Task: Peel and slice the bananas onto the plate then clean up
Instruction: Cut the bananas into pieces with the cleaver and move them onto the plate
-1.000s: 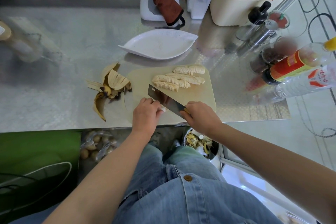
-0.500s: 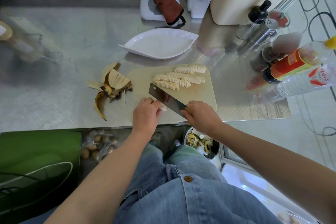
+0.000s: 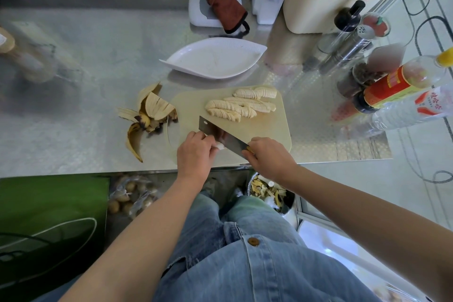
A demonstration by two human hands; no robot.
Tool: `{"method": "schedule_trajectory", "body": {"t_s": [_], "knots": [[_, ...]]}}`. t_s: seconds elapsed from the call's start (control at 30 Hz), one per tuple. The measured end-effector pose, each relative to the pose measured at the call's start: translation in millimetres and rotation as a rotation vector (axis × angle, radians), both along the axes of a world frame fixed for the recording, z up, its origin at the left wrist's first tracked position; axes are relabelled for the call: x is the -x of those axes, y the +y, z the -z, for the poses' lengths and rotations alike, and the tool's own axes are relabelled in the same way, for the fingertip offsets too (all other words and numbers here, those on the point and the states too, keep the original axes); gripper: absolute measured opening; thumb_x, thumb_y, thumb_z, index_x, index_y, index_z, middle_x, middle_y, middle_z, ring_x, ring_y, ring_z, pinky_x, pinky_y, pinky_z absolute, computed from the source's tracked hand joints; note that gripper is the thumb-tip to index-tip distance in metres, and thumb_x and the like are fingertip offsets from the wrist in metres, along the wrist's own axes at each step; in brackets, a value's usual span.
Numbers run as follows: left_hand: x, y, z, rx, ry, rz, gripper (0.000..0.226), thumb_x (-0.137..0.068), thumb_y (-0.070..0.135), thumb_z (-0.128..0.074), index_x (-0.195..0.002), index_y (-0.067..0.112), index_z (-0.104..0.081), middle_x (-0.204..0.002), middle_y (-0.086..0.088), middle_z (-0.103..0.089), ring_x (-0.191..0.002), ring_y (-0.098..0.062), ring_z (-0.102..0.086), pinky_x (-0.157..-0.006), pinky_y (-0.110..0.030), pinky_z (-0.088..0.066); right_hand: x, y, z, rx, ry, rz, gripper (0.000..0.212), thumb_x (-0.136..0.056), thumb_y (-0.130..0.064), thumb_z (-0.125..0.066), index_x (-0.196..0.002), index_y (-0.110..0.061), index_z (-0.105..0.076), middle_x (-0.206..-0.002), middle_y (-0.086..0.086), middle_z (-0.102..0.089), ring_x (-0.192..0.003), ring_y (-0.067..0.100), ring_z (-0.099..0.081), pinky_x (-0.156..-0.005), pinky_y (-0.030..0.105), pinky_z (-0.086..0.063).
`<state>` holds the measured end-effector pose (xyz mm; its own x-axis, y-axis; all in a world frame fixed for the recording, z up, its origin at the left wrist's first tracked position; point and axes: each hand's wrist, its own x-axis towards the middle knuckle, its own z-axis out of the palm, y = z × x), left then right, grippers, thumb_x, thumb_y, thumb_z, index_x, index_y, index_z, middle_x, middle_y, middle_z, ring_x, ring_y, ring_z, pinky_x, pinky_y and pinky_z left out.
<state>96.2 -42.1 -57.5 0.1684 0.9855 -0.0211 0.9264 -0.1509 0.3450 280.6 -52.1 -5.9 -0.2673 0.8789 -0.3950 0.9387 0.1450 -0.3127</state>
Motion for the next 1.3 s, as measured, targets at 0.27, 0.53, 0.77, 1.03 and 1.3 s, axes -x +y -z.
{"method": "schedule_trajectory", "body": {"t_s": [0.27,0.53,0.77,1.03,1.3], "knots": [[0.5,0.0,1.9,0.007,-0.004,-0.003,0.015,-0.072,0.019,-0.082,-0.08,0.015,-0.069,-0.079,-0.004,-0.064,-0.077,-0.023,-0.055,-0.051,-0.033,-0.046,-2.2,1.0,0.4,-0.007,0.01,-0.006,0.032,-0.1,-0.029,-0.042,-0.086,-0.009,-0.062,-0.078,0.001,-0.048,-0.068,0.019,-0.046,-0.061,0.029,-0.033],[0.9,0.7,-0.4,0.003,0.008,0.001,0.014,-0.073,0.019,-0.081,-0.081,0.014,-0.07,-0.082,-0.004,-0.066,-0.078,-0.023,-0.055,-0.055,-0.029,-0.04,-0.5,3.1,-5.3,-0.03,0.033,-0.011,0.032,-0.1,-0.029,-0.042,-0.083,-0.009,-0.061,-0.077,0.001,-0.048,-0.068,0.018,-0.045,-0.061,0.029,-0.032],[0.3,0.4,-1.8,0.022,0.008,-0.006,0.013,-0.076,0.021,-0.079,-0.085,0.015,-0.071,-0.085,-0.004,-0.066,-0.08,-0.022,-0.055,-0.058,-0.034,-0.05,1.0,2.9,-4.4,-0.021,0.026,-0.017,0.03,-0.1,-0.029,-0.042,-0.077,-0.013,-0.054,-0.076,0.001,-0.047,-0.067,0.019,-0.045,-0.061,0.029,-0.032],[0.4,-0.4,-1.4,0.033,0.005,-0.008,0.013,-0.077,0.022,-0.078,-0.083,0.016,-0.069,-0.082,-0.002,-0.065,-0.079,-0.02,-0.052,-0.056,-0.032,-0.046,0.7,-2.3,1.2,0.012,0.009,-0.01,0.031,-0.101,-0.028,-0.041,-0.093,-0.008,-0.064,-0.079,0.0,-0.047,-0.067,0.017,-0.044,-0.06,0.026,-0.03],[2.0,-0.7,-2.3,0.02,0.013,-0.003,0.015,-0.074,0.02,-0.081,-0.082,0.014,-0.071,-0.082,-0.004,-0.067,-0.079,-0.023,-0.056,-0.055,-0.032,-0.047,1.0,1.2,-2.1,-0.016,0.038,-0.008,0.029,-0.1,-0.03,-0.043,-0.077,-0.016,-0.053,-0.076,0.0,-0.048,-0.067,0.018,-0.045,-0.06,0.027,-0.031]]}}
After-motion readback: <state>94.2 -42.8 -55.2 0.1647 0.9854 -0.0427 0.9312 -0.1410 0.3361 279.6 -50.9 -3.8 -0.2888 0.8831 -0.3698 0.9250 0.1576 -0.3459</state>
